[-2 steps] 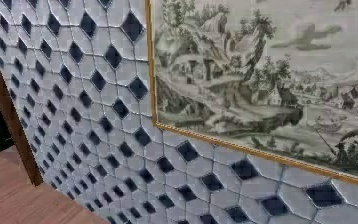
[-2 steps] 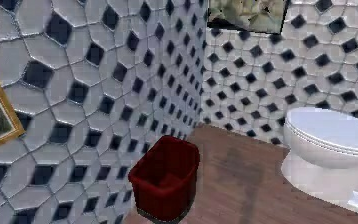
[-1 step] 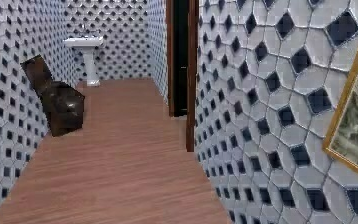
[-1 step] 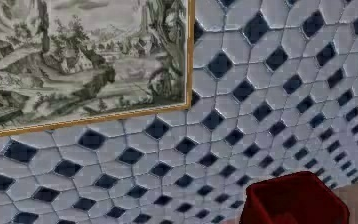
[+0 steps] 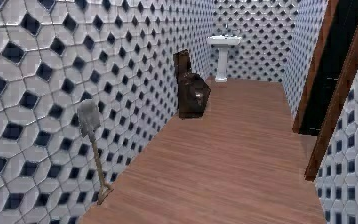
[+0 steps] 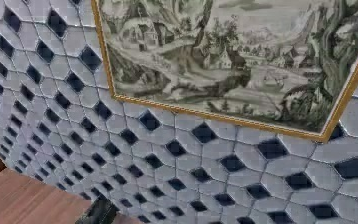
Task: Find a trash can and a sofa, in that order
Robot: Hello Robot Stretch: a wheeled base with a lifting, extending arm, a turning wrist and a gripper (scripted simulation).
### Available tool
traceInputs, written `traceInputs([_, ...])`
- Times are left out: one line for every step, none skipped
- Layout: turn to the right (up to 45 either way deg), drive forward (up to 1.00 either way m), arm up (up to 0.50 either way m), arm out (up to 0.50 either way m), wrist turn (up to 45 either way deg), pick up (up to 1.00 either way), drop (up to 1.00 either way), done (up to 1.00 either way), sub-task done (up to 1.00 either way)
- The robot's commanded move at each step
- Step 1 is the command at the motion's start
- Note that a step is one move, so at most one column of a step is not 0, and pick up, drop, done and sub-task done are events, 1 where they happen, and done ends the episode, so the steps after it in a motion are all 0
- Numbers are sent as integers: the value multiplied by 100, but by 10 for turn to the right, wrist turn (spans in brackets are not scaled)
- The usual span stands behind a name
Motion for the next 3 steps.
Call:
traceInputs([0,100,0,0,0,0,0,0,0])
traceInputs([-180,0,0,0,0,0,0,0,0])
traceInputs([0,15,0,0,0,0,0,0,0])
